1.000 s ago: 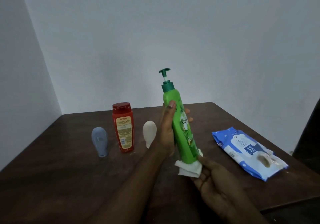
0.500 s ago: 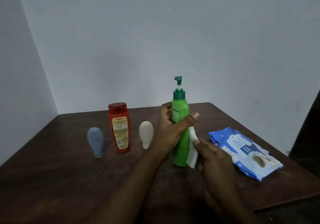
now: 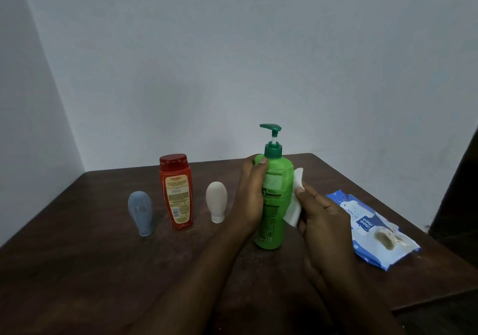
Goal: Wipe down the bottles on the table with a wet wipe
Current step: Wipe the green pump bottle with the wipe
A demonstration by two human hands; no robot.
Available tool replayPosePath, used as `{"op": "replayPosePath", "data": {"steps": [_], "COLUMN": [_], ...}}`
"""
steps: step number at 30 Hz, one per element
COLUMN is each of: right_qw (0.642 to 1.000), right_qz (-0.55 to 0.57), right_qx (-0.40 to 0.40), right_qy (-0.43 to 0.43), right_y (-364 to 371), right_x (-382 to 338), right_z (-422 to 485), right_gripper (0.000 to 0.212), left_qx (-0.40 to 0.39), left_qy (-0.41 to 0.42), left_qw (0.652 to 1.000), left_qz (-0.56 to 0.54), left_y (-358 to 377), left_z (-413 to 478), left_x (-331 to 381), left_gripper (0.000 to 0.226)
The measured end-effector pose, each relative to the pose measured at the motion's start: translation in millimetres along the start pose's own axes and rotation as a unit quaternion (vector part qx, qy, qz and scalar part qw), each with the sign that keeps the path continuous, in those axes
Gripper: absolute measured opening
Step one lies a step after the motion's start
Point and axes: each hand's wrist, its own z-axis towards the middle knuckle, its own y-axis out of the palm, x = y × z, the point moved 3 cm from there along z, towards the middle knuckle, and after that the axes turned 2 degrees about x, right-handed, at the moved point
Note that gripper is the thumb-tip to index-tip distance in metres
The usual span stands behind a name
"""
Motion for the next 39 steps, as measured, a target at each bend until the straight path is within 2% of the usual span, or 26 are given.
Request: {"op": "replayPosePath", "data": {"steps": [3,6,9,12,15,20,22,24,27,29,32,34,35,38,39], "right_qw": [1.000,0.998,0.995,0.993,0.993,0.997,0.995,0.981,0.932,0.896,0.865,0.821,0.780,0.609,0.563], "right_qz": [-0.002,-0.021,-0.042,-0.061,-0.061,-0.028,-0.036,-0.101,-0.237,-0.306,-0.328,-0.359,-0.391,-0.471,-0.489], "right_qx": [-0.006,-0.029,-0.067,-0.068,-0.055,-0.030,-0.015,-0.020,-0.086,-0.129,-0.150,-0.161,-0.173,-0.224,-0.244], "right_qy": [-0.023,-0.060,-0.062,-0.079,-0.084,-0.066,-0.094,-0.163,-0.260,-0.295,-0.350,-0.413,-0.457,-0.597,-0.620], "right_y": [4.2,6.2,7.4,6.4,4.5,1.0,0.5,1.9,16.8,29.1,40.8,44.6,45.0,32.0,25.9], "right_x": [-9.0,-20.6,-25.8,-29.1,-32.2,-29.3,-29.7,-33.1,-39.2,-36.3,-19.6,-8.1,-2.2,18.9,24.4], "right_z": [11.9,20.3,24.8,26.5,27.2,35.0,36.5,34.5,25.7,23.2,21.8,17.8,13.4,-1.4,-5.8], "right_gripper": [0.020,0.022,0.022,0.021,0.021,0.020,0.022,0.021,0.021,0.031,0.036,0.039,0.041,0.037,0.036], "left_qx": [0.004,0.010,-0.023,-0.049,-0.054,-0.134,-0.118,-0.089,-0.041,-0.023,-0.005,0.008,0.015,0.028,0.030], "left_qy": [0.031,0.089,0.123,0.135,0.132,0.079,0.086,0.090,0.054,0.026,-0.003,-0.017,-0.019,-0.021,-0.026], "left_qw": [0.998,0.990,0.974,0.968,0.970,0.962,0.964,0.969,0.986,0.991,0.996,0.996,0.997,0.998,0.998], "left_qz": [0.058,0.112,0.190,0.205,0.198,0.222,0.222,0.211,0.156,0.127,0.094,0.082,0.078,0.054,0.045], "left_y": [-4.0,-8.3,-10.5,-7.7,-0.2,5.2,-1.1,-8.4,-16.5,-20.6,-29.1,-32.8,-34.5,-39.5,-41.2], "left_z": [0.6,0.1,0.0,2.5,10.2,29.9,34.2,36.1,36.6,37.5,37.9,36.7,36.3,33.6,32.4], "left_x": [8.7,21.1,28.8,39.5,59.0,81.5,81.9,79.6,76.1,75.1,69.6,64.2,61.6,55.2,54.3], "left_gripper": [0.023,0.017,0.019,0.030,0.028,0.018,0.015,0.011,0.010,0.010,0.014,0.018,0.018,0.016,0.016]}}
